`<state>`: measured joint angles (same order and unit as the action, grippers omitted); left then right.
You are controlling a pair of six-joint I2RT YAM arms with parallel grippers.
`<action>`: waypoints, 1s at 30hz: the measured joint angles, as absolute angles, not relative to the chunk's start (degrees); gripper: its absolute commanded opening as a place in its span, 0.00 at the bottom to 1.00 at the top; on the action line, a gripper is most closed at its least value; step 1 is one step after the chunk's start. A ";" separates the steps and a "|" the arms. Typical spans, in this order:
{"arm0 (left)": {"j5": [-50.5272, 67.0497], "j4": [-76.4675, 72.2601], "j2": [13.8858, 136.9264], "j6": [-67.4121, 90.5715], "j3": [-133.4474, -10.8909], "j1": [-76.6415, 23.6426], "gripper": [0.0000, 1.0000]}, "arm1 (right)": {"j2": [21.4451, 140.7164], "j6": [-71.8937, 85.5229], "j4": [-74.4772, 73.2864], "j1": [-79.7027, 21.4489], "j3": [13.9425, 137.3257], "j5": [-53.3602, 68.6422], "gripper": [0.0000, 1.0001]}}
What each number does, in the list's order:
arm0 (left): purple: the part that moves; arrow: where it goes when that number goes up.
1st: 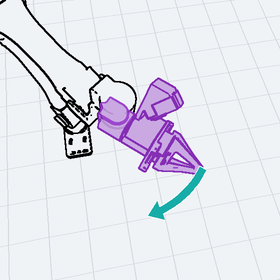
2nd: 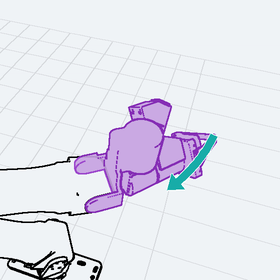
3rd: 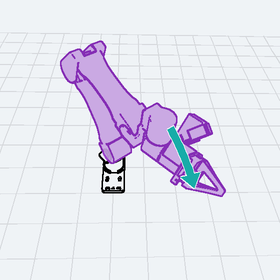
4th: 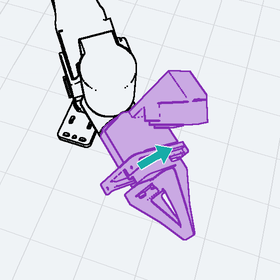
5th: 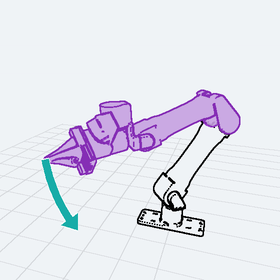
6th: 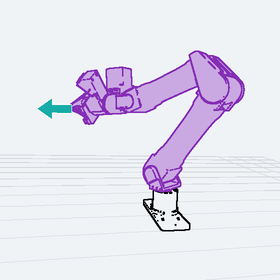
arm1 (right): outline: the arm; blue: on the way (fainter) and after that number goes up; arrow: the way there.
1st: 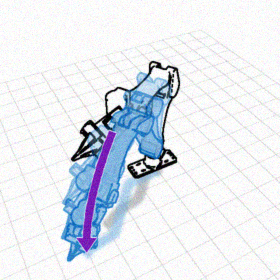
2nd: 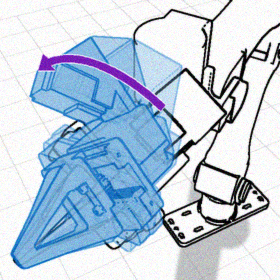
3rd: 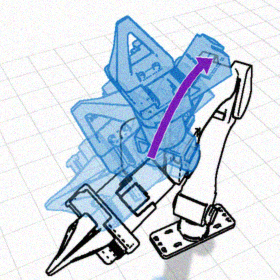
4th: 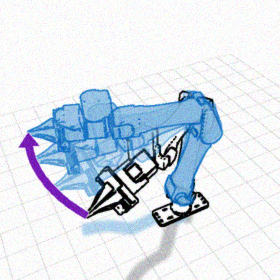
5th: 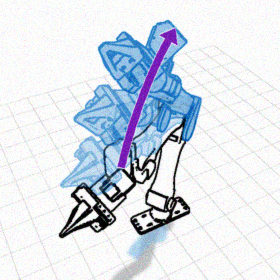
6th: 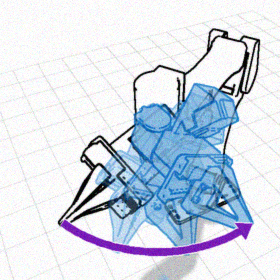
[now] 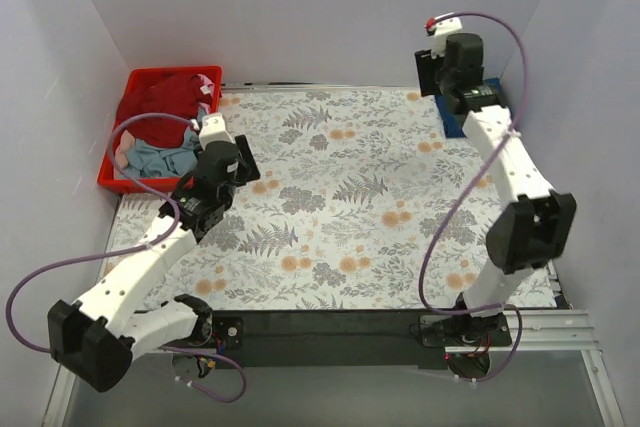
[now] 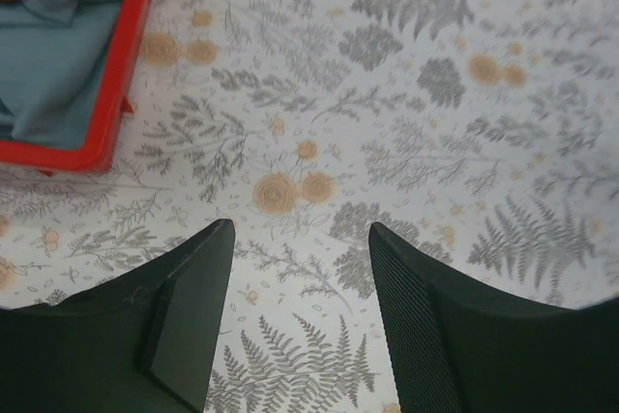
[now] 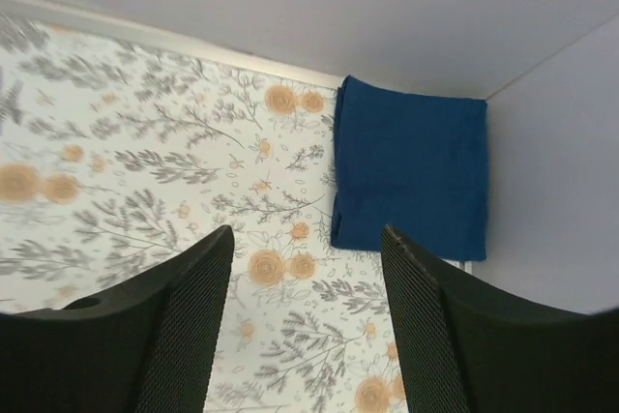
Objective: Fold and stack the t-shirts
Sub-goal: Reset both grippers
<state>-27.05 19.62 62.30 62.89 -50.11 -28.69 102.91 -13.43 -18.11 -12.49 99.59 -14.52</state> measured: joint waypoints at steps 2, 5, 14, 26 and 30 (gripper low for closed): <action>-28.16 21.65 59.46 62.89 -53.84 -28.69 0.61 | 95.09 -10.68 -19.62 -12.08 96.95 -13.76 0.75; -30.26 24.16 54.35 62.83 -59.37 -28.73 0.67 | 83.61 -7.20 -21.23 -11.60 92.40 -12.64 0.89; -35.77 25.80 37.58 63.59 -62.08 -28.73 0.83 | 47.88 -2.85 -20.18 -11.42 67.66 -10.61 0.98; -40.88 23.88 24.16 69.19 -41.19 -28.73 0.86 | 32.47 -2.74 -11.07 -11.42 43.11 -8.12 0.98; -41.65 23.40 22.48 70.15 -38.79 -28.73 0.86 | 32.69 -2.72 -8.91 -11.42 42.06 -6.52 0.98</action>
